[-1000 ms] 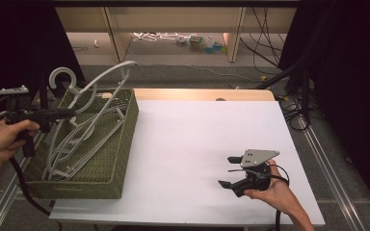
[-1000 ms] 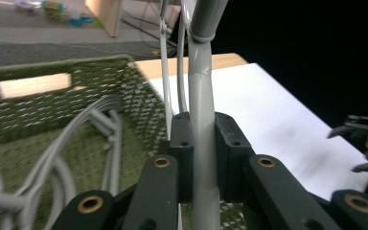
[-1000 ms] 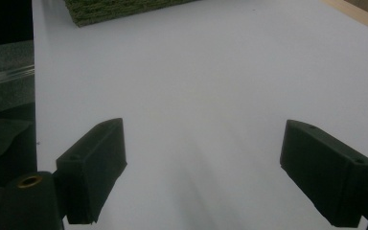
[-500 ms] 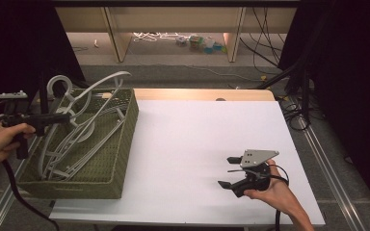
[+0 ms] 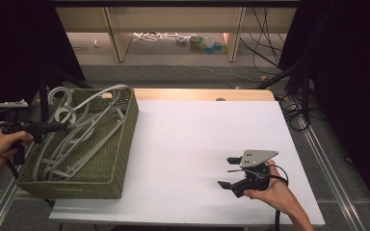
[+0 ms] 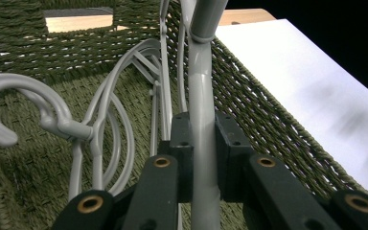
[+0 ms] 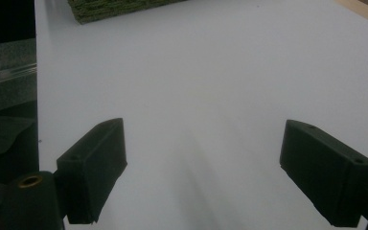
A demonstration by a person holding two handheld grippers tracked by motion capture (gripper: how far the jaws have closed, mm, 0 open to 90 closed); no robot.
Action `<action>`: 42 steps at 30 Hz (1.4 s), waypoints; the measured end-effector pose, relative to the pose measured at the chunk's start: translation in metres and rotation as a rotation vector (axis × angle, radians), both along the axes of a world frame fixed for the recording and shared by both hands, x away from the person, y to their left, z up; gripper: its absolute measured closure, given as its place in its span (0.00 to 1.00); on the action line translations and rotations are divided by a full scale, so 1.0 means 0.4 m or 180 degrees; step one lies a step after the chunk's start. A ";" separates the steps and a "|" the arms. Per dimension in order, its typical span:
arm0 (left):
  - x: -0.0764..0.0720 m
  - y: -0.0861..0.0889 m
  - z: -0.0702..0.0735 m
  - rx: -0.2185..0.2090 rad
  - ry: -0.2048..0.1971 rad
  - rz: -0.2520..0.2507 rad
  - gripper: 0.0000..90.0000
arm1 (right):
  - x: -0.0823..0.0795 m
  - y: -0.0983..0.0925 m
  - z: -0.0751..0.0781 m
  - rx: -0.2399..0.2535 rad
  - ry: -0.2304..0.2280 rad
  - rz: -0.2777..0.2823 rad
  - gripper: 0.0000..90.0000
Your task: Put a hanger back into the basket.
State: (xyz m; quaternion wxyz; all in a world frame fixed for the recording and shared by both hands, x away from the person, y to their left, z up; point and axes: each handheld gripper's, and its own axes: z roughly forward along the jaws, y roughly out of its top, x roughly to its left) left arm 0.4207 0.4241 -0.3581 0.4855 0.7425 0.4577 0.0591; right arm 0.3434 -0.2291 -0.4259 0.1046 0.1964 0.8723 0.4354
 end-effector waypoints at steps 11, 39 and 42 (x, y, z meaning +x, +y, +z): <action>-0.006 0.002 -0.006 0.0048 0.0078 -0.0096 0.88 | -0.001 0.000 -0.001 0.0014 -0.0030 -0.0012 0.19; 0.035 -0.017 -0.110 0.0379 0.0461 0.0264 0.87 | -0.002 -0.004 0.002 -0.0033 -0.0020 -0.0001 0.19; 0.038 -0.010 -0.115 0.0387 0.0475 0.0404 0.86 | -0.001 -0.002 -0.001 -0.0008 -0.0043 -0.0005 0.19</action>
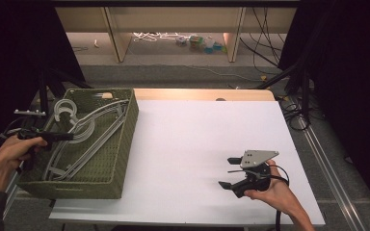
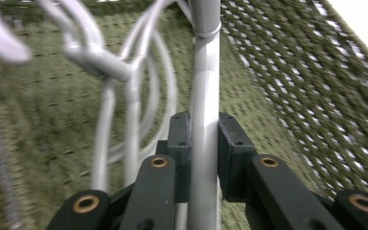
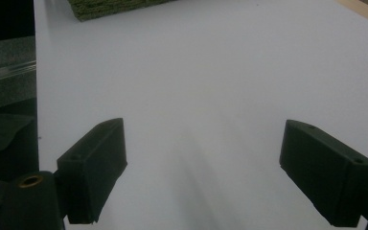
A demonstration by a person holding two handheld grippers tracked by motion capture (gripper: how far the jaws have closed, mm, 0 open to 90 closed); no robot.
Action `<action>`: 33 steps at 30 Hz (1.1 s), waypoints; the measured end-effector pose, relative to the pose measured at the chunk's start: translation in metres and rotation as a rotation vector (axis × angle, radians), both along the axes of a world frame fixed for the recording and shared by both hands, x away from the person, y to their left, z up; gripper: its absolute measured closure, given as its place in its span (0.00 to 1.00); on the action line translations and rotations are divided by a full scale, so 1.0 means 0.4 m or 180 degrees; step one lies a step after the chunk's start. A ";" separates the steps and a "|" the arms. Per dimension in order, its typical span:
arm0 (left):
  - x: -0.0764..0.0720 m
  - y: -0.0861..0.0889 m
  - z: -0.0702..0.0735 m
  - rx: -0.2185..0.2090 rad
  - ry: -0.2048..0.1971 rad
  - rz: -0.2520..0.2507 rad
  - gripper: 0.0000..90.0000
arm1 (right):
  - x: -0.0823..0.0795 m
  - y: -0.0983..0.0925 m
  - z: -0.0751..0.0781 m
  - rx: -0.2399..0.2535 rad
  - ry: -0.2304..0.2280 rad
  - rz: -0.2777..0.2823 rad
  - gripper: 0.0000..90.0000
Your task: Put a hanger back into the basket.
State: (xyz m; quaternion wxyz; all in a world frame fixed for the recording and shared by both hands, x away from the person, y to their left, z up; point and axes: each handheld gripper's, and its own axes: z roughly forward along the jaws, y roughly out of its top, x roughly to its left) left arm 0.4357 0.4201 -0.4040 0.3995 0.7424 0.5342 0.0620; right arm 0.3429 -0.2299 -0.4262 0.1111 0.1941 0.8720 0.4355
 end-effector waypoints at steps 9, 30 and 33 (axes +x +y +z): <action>0.008 0.001 0.005 0.0169 0.0121 0.0186 0.82 | -0.001 -0.002 0.003 -0.0016 0.0027 0.0020 0.19; -0.093 -0.042 0.125 -0.0015 -0.0508 0.0412 0.54 | -0.001 -0.004 0.007 0.0027 -0.0013 -0.0019 0.19; -0.125 -0.067 0.149 -0.0062 -0.0634 0.0438 0.48 | -0.001 -0.003 0.005 0.0066 -0.0054 -0.0041 0.19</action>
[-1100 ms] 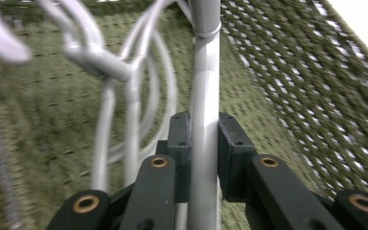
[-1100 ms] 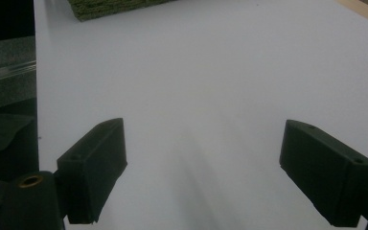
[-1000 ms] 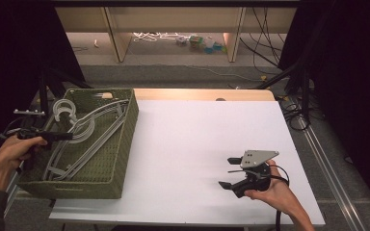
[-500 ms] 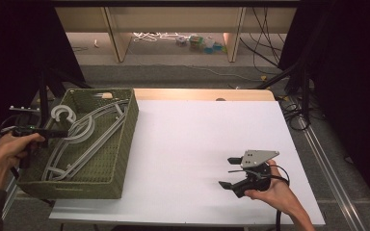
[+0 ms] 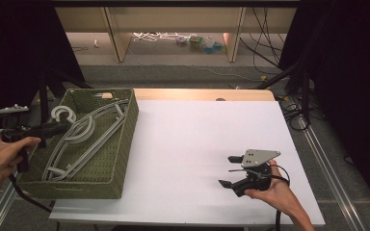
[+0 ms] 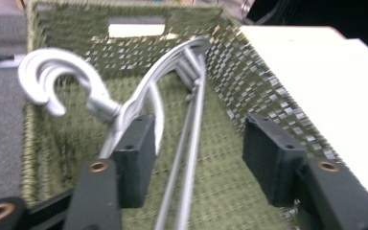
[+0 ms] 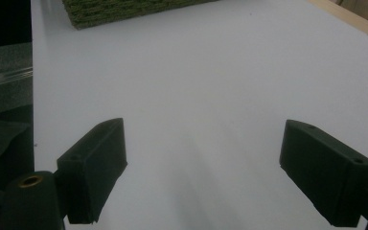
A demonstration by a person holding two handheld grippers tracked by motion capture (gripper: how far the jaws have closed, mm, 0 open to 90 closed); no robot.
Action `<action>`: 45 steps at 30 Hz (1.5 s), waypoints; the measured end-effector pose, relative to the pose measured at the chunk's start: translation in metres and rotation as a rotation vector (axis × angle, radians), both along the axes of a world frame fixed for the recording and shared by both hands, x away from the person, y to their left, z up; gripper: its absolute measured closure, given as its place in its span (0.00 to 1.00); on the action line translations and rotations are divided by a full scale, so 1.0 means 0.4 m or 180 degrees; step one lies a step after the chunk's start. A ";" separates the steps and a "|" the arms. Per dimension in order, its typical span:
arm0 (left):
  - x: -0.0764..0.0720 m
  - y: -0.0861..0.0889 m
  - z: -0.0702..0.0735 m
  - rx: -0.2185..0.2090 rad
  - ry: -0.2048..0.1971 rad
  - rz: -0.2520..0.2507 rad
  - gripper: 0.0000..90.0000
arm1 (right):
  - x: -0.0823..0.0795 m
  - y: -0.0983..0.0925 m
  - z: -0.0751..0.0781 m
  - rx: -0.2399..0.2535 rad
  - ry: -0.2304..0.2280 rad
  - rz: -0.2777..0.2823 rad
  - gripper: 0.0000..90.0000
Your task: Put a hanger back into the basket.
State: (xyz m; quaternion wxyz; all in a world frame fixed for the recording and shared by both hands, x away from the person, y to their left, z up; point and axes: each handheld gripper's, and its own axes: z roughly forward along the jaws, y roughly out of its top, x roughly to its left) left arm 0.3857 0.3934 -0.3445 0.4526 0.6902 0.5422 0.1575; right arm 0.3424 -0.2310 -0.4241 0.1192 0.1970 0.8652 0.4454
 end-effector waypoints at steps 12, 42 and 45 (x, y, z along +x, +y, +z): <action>-0.134 -0.126 0.034 -0.0074 -0.0530 -0.0152 0.36 | 0.003 -0.009 0.005 0.0099 -0.0097 -0.0118 0.18; -0.250 -0.387 -0.089 -0.0078 -0.1243 -0.0472 0.26 | -0.035 -0.039 -0.010 0.0557 -0.0390 -0.0671 0.18; -0.253 -0.401 -0.110 -0.0153 -0.1256 -0.0526 0.25 | -0.043 -0.037 -0.010 0.0597 -0.0461 -0.0705 0.18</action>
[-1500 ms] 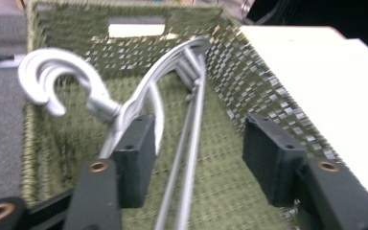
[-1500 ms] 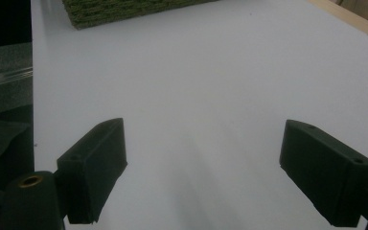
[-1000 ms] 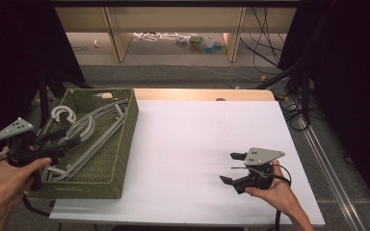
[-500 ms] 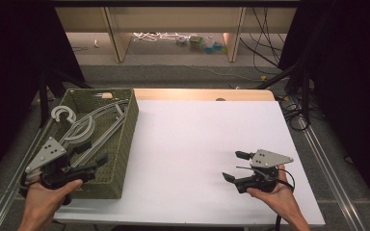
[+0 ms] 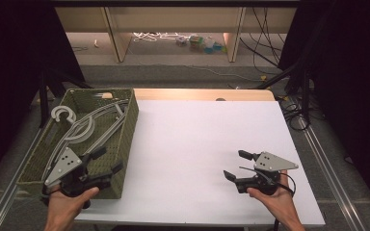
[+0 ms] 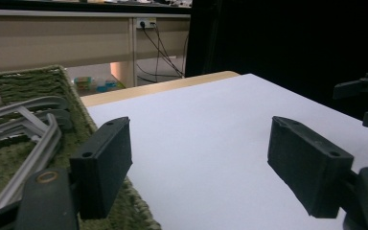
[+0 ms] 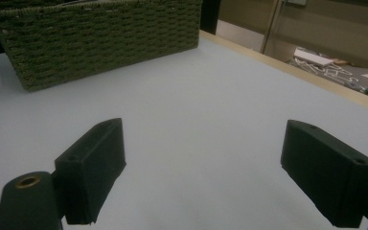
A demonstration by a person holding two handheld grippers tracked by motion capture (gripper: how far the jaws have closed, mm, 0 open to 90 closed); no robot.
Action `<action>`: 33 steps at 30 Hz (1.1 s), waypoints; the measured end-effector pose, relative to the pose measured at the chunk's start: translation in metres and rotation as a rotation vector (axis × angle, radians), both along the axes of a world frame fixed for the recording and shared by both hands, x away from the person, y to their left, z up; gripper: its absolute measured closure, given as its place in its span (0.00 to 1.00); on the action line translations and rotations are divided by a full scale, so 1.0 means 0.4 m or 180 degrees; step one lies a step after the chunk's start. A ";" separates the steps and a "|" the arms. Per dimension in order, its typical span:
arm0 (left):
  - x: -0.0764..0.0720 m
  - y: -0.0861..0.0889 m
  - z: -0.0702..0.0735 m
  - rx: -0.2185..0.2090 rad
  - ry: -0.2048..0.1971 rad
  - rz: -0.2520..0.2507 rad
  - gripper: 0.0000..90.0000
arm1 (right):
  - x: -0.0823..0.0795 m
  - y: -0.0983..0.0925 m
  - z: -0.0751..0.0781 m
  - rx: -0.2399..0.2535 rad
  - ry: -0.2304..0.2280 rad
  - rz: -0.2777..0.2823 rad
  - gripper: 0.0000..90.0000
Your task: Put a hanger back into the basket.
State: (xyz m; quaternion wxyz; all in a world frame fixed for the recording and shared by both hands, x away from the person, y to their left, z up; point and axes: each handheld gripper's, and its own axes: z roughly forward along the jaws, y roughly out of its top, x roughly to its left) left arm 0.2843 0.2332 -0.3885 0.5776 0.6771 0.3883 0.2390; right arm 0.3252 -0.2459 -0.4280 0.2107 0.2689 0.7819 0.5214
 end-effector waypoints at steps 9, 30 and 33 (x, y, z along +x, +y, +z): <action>-0.015 -0.038 -0.043 -0.0013 -0.0074 -0.0125 0.25 | -0.040 0.001 -0.014 0.0167 -0.0132 -0.0090 0.18; -0.042 -0.067 -0.124 0.0108 -0.0238 -0.0191 0.23 | -0.078 0.009 -0.043 0.0348 -0.0203 -0.0199 0.18; -0.042 -0.065 -0.124 0.0131 -0.0235 -0.0194 0.22 | -0.078 0.008 -0.045 0.0356 -0.0228 -0.0208 0.18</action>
